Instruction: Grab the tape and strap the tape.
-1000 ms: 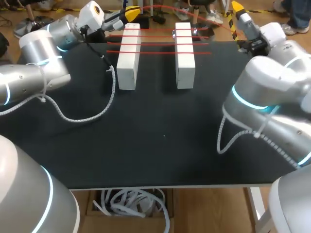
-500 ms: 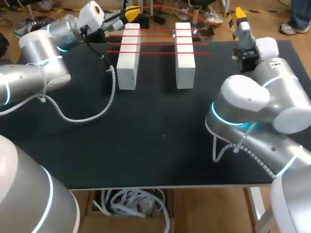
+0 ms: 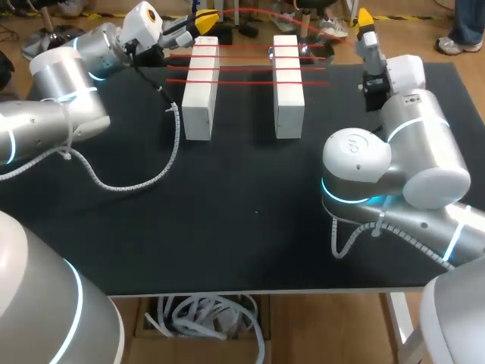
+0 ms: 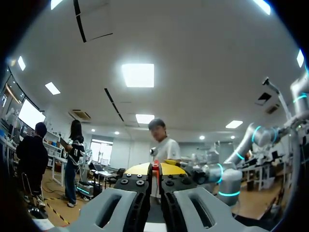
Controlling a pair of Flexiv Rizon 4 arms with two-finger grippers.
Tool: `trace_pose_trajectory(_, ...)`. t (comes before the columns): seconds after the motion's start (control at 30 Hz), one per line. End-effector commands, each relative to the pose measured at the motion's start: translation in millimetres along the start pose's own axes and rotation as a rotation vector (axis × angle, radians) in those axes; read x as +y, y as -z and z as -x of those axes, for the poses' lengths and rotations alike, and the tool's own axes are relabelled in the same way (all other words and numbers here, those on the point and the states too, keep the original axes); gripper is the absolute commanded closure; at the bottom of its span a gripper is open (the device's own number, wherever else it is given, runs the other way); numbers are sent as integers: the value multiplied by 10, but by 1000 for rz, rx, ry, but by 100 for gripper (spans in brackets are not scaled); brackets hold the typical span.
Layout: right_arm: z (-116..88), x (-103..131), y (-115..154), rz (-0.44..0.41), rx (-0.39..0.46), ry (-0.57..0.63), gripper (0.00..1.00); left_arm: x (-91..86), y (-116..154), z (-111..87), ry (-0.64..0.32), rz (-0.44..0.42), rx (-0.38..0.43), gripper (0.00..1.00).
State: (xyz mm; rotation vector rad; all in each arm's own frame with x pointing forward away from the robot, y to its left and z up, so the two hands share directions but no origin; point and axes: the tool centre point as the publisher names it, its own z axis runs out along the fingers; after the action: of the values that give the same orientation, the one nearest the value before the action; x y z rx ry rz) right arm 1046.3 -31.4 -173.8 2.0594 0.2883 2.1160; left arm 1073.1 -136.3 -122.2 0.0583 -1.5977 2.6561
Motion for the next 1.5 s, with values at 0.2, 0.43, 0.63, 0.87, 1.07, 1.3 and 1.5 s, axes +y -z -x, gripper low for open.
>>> trace_pose_trajectory(0.2,-2,52,15,-19,-2,0,0,5,5,14,1,-1,3,100)
trace_pose_trajectory(0.43,-76,35,-106,105,-35,-129,0,5,5,14,1,-1,3,100)
trace_pose_trajectory(0.63,0,67,-149,140,-104,-183,0,5,5,14,1,-1,3,100)
trace_pose_trajectory(0.87,-48,16,-115,94,-134,-274,0,5,5,14,1,-1,3,100)
trace_pose_trajectory(1.07,-110,55,-66,44,-129,-249,0,5,5,14,1,-1,3,100)
trace_pose_trajectory(1.3,-42,123,-102,-25,-127,-238,0,5,5,14,1,-1,3,100)
trace_pose_trajectory(1.5,-62,92,-175,-125,-101,-211,0,5,5,14,1,-1,3,100)
